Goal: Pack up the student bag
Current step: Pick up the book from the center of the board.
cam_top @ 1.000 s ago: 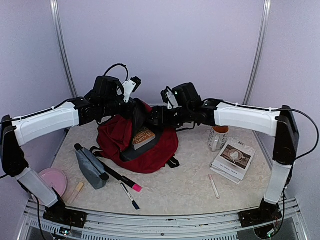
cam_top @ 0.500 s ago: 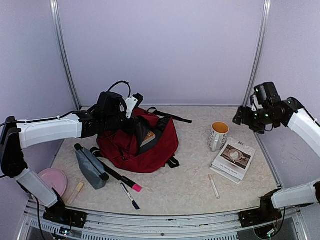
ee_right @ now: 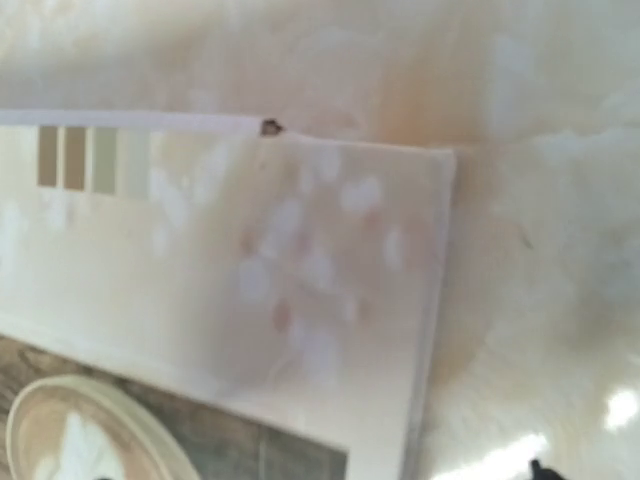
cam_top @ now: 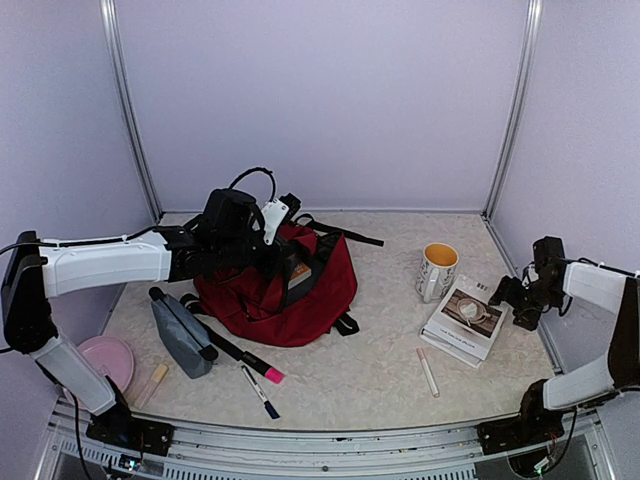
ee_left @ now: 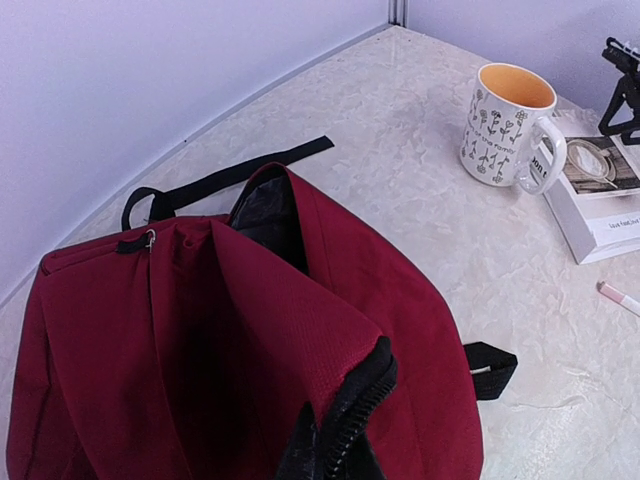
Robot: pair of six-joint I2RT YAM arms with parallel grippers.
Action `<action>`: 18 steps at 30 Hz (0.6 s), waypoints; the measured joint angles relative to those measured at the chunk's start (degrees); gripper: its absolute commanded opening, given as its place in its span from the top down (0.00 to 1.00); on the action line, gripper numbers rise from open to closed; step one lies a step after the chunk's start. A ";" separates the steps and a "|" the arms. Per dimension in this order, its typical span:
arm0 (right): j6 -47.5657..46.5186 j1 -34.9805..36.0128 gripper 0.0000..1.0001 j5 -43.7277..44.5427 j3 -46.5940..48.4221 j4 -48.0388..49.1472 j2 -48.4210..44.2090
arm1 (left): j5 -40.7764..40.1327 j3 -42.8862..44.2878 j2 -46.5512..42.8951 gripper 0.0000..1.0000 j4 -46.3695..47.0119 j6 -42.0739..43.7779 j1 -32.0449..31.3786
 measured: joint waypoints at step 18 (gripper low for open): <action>-0.68 -6.82 1.00 -18.10 -9.90 22.91 5.73 | -3.02 0.70 0.87 1.00 -1.42 3.37 -3.61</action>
